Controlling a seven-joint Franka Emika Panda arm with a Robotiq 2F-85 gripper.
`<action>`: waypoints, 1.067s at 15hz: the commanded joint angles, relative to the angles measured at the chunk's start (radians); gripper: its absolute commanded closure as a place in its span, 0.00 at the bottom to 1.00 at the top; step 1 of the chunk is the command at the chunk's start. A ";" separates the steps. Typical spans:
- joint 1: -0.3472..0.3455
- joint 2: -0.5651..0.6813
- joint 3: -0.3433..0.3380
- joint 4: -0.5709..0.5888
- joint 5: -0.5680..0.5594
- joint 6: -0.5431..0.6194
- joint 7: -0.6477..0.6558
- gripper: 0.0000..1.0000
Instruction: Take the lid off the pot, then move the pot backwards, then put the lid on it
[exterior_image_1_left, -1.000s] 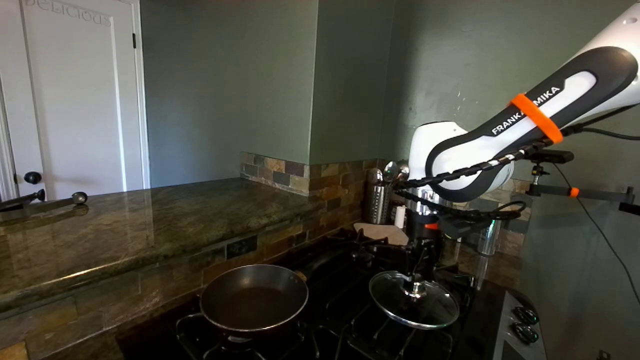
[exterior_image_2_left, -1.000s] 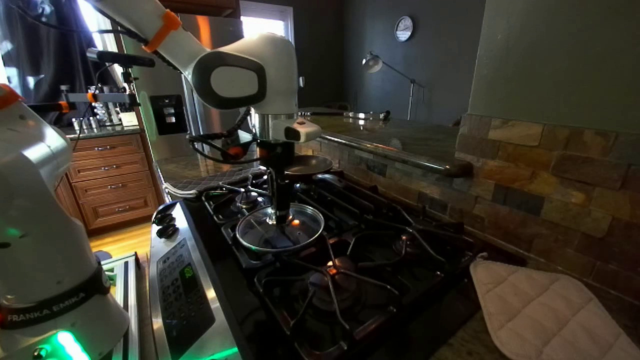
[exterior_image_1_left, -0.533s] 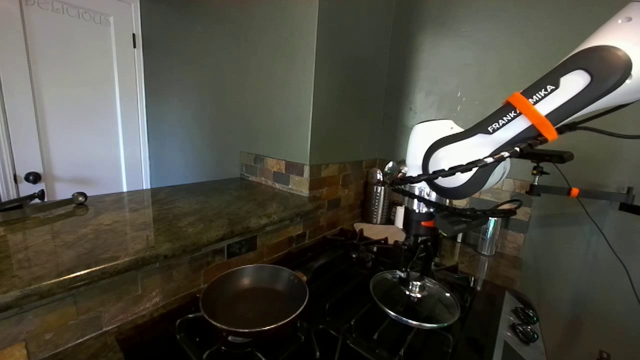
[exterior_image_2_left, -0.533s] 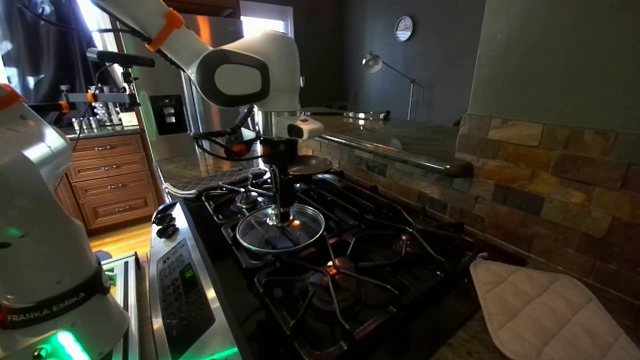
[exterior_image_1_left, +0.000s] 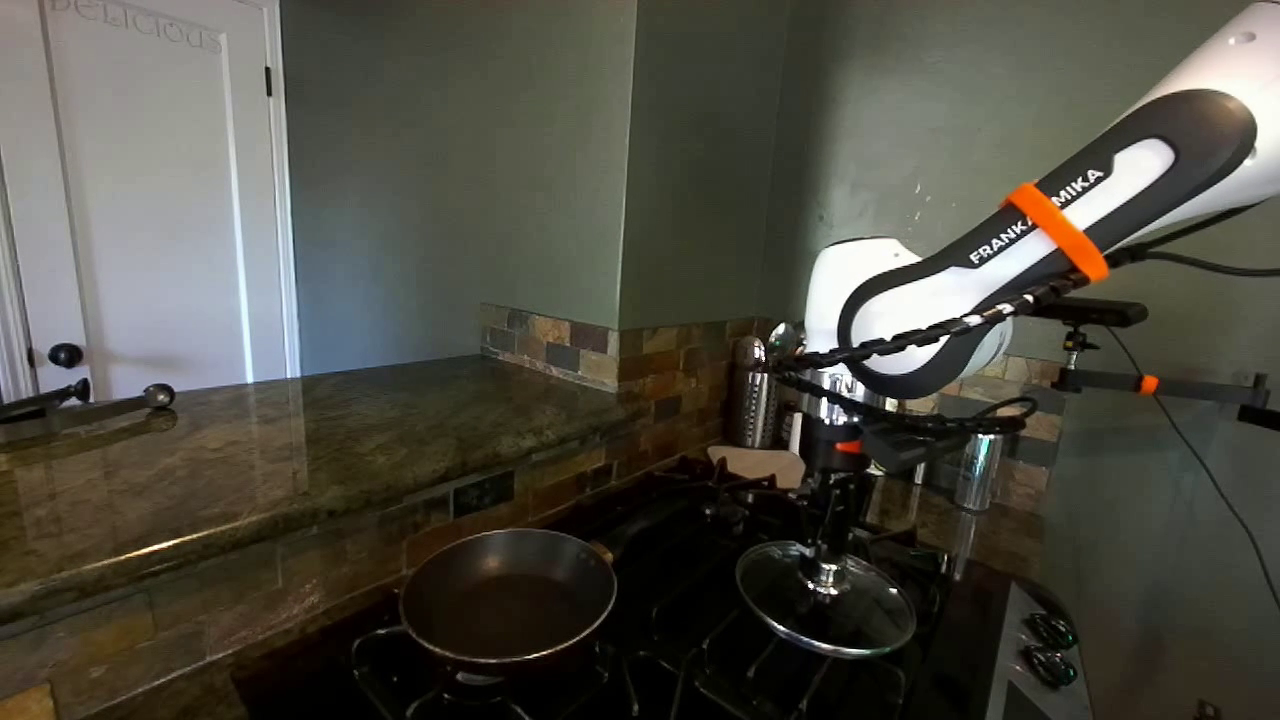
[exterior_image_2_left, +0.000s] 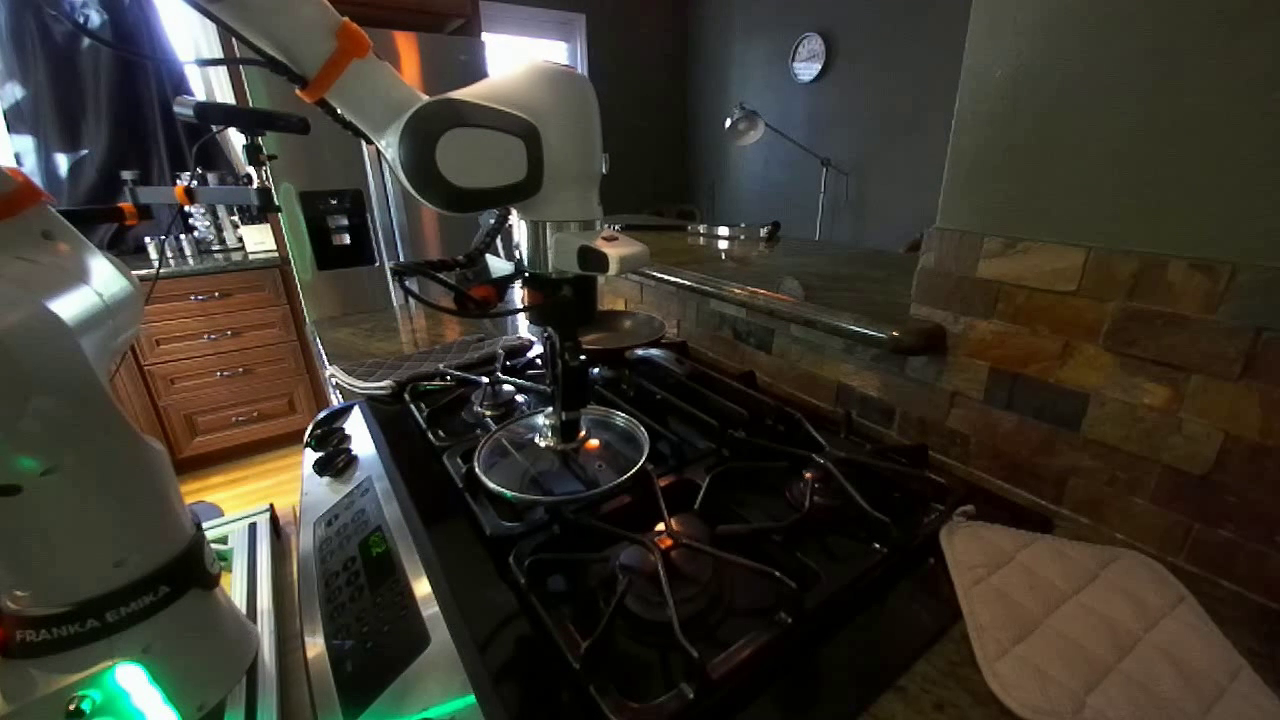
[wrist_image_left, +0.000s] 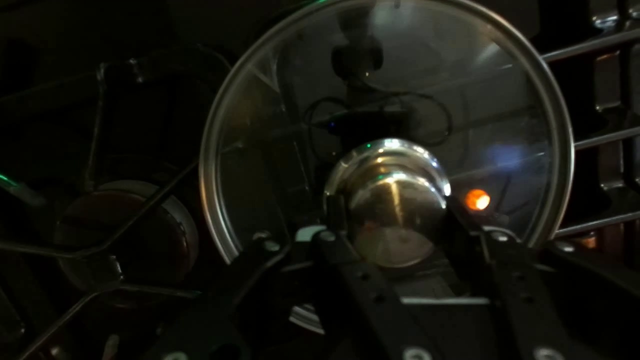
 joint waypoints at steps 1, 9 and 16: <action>0.005 0.025 0.009 0.013 0.008 0.014 0.024 0.77; 0.025 -0.027 0.010 0.043 0.055 -0.042 0.022 0.77; 0.048 -0.059 0.046 0.140 0.053 -0.140 0.043 0.77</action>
